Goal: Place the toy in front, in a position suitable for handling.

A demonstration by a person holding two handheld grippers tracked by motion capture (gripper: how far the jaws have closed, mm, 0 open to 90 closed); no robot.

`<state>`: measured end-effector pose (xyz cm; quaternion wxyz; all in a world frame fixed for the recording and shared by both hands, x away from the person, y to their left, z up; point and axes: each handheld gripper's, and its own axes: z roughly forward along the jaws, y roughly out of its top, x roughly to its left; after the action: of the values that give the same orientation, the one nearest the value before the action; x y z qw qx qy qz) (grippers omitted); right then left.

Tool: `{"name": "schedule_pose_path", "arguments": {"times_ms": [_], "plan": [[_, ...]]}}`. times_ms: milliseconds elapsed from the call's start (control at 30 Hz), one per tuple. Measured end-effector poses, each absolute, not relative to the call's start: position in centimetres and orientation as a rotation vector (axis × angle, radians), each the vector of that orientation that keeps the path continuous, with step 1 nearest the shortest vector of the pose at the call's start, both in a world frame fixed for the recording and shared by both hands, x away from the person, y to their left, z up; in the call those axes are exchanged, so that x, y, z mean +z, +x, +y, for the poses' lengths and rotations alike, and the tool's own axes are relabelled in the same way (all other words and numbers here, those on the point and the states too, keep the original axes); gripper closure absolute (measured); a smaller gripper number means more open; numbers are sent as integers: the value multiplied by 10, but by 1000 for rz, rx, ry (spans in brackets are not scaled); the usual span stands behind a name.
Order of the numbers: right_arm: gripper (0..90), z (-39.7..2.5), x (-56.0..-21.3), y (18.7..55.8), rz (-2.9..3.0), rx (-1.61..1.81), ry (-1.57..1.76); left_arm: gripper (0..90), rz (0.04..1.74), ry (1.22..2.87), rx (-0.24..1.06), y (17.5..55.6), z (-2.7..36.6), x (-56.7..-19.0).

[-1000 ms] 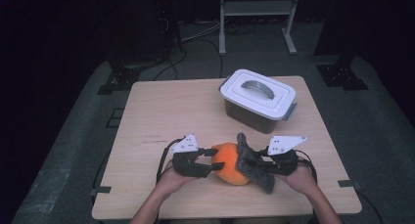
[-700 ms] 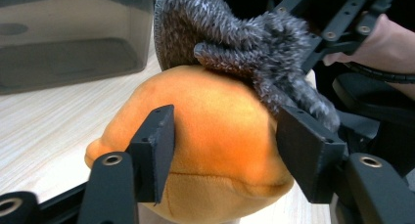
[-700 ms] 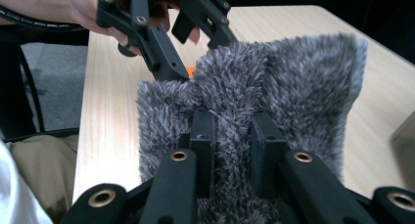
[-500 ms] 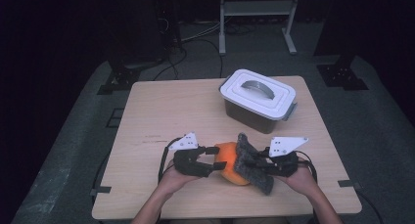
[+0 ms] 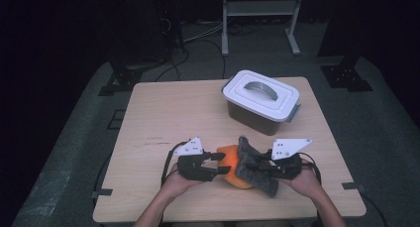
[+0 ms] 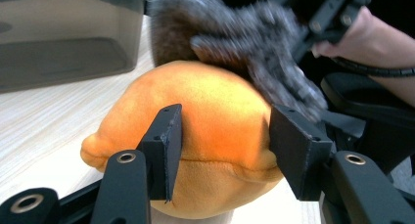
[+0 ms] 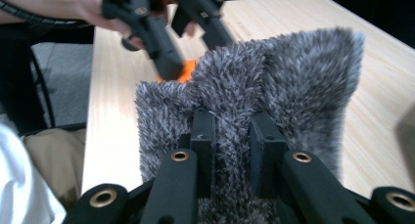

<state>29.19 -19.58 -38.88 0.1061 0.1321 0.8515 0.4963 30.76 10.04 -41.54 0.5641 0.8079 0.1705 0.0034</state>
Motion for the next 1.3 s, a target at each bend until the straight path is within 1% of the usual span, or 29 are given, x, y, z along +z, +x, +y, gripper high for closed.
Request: {"name": "schedule_pose_path", "arguments": {"times_ms": [100,200,233,267,300,333,367,433,500,600,733,867,967,1000,1067,1133,1300], "plan": [[740,-197,-383,292,2453,1486,414,462,370,1918,19,305,98,-414],[741,-194,-386,294,2471,1447,419,435,360,1933,33,305,99,-411],[743,-193,-389,294,2483,1436,416,403,362,1935,42,305,99,-409],[743,-194,-390,295,2493,1440,417,346,380,1936,61,305,100,-408],[743,-195,-391,295,2507,1448,420,270,409,1936,73,306,101,-406],[743,-196,-392,295,2522,1454,415,231,430,1923,62,308,102,-406],[743,-196,-392,294,2537,1462,411,219,444,1916,50,309,102,-406],[741,-195,-394,293,2594,1478,382,226,441,1938,35,310,102,-409],[741,-193,-395,291,2624,1475,344,296,414,1953,22,308,100,-413],[743,-193,-390,290,2613,1462,344,354,402,1957,30,307,99,-413],[743,-189,-380,285,2537,1504,333,363,340,1964,37,304,96,-413],[742,-183,-384,285,2546,1456,313,351,331,1976,58,303,96,-412],[743,-187,-386,287,2558,1429,316,295,359,1964,61,306,101,-408],[743,-189,-387,287,2568,1426,329,289,360,1961,67,306,102,-407],[742,-194,-390,289,2577,1455,348,293,364,1970,52,307,104,-407],[740,-197,-390,290,2587,1459,361,327,354,1983,21,307,101,-411],[733,-200,-375,287,2556,1474,334,346,293,1989,18,302,96,-411]]}}
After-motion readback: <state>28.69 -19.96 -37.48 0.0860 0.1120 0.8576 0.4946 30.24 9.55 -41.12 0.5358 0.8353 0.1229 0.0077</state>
